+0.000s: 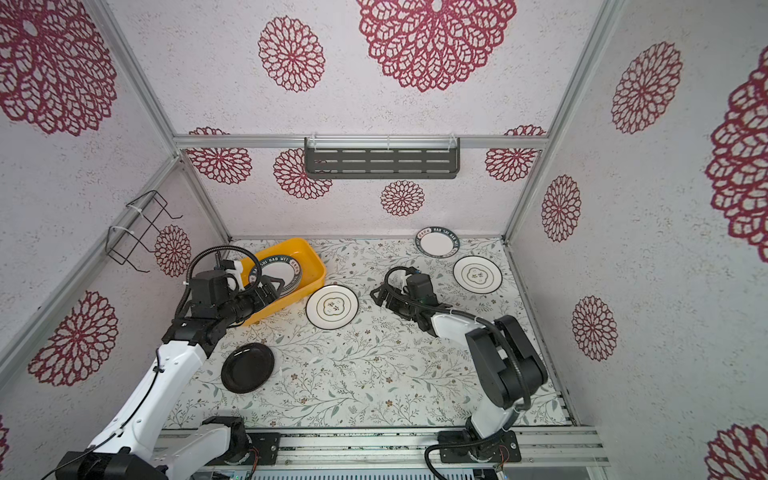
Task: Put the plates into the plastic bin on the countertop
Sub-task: 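Lift the left gripper from the bin while the right reaches the cloud-emblem plate, then grip the cloud-emblem plate's edge with the right gripper and tilt it up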
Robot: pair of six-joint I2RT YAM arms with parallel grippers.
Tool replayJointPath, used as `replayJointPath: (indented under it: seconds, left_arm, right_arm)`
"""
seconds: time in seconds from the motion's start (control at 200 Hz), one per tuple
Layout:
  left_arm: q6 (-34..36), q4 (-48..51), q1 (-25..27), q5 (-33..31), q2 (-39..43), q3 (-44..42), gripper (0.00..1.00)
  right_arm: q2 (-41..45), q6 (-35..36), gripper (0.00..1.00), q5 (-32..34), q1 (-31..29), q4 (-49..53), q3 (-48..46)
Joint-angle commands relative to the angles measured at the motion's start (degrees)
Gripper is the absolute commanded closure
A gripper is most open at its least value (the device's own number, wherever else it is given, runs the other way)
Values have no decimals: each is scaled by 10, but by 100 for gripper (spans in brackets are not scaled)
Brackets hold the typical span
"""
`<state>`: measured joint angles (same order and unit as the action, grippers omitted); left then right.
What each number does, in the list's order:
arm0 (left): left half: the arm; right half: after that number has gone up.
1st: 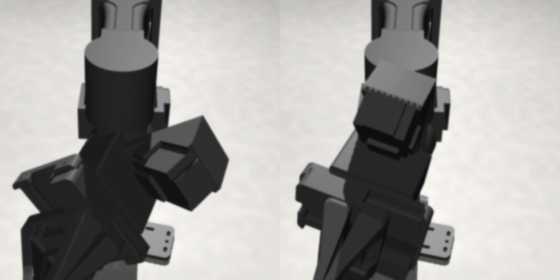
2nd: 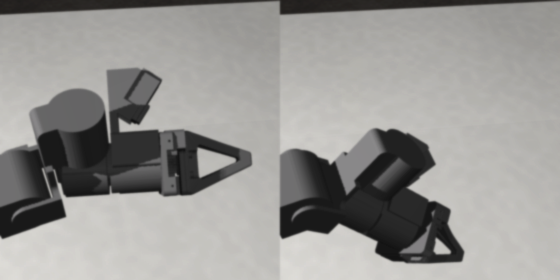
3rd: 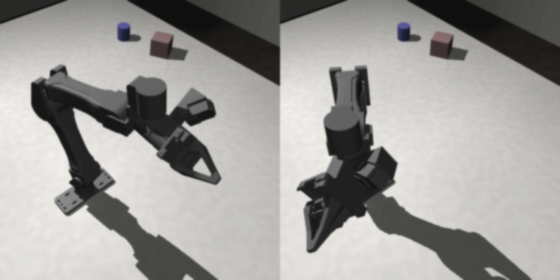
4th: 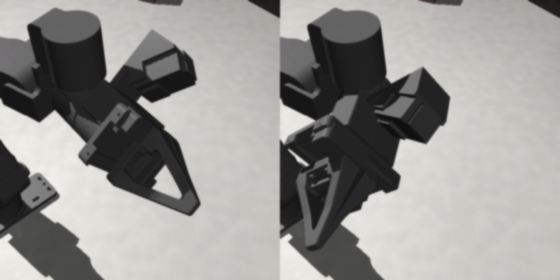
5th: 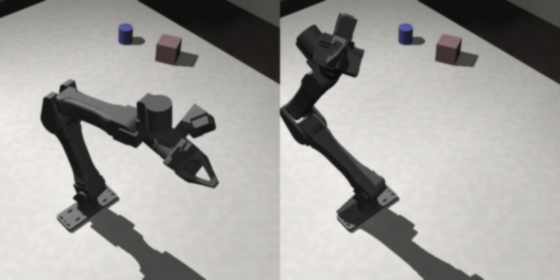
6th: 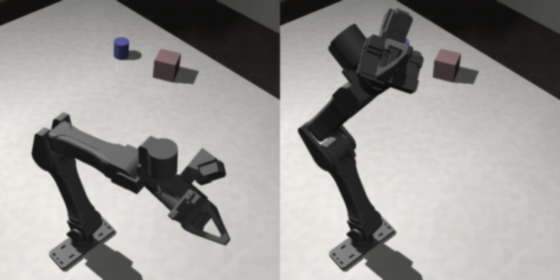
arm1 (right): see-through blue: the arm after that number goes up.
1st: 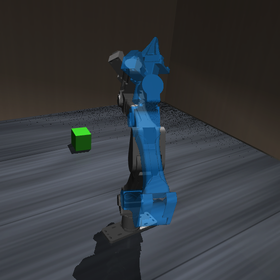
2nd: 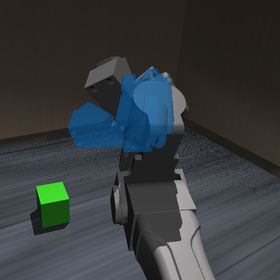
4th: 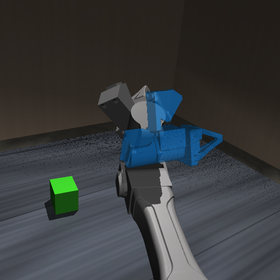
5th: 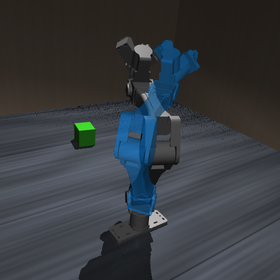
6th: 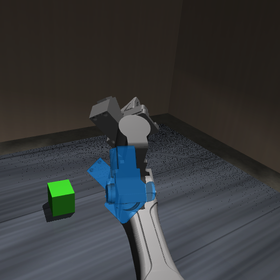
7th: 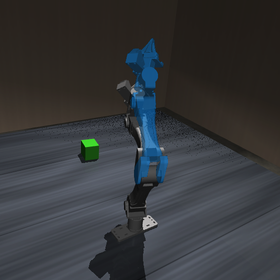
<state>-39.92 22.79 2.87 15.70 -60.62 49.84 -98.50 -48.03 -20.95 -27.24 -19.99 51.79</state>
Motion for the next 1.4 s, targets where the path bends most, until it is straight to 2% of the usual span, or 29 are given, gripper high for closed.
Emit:
replayJointPath:
  seconds: [0.0, 0.235, 0.295, 0.47, 0.58, 0.806, 0.876, 1.036, 1.286, 1.396]
  left_arm:
    - [-1, 10, 3, -1, 15, -5, 3]
    - [-7, 15, 6, -2, 28, -6, 3]
    - [-8, 13, 6, -6, 31, -10, 3]
    - [-14, -2, 6, -9, 31, -22, 3]
    - [-14, -3, 6, -9, 24, -19, 3]
    - [-12, -7, 6, -7, 13, -16, 3]
    - [-10, -6, 6, -8, 8, -14, 3]
    - [-9, -7, 6, -12, -4, -12, 3]
    - [-14, -2, 7, -13, -1, -14, 3]
    - [-13, 6, 6, -18, 8, -14, 3]
  right_arm:
    - [-47, 4, 3, -47, -12, -53, 42]
    - [-167, -29, 10, -87, -33, -93, 111]
    - [-186, -32, 15, -87, -38, -87, 127]
    - [-232, -48, 21, -86, -44, -91, 151]
    - [-254, -65, 29, -89, -47, -103, 157]
    - [-278, -73, 57, -81, -52, -91, 165]
    - [-278, -74, 59, -80, -52, -94, 160]
    - [-277, -77, 74, -68, -52, -96, 146]
    - [-276, -82, 91, -70, -53, -102, 131]
    - [-271, -85, 96, -67, -52, -106, 123]
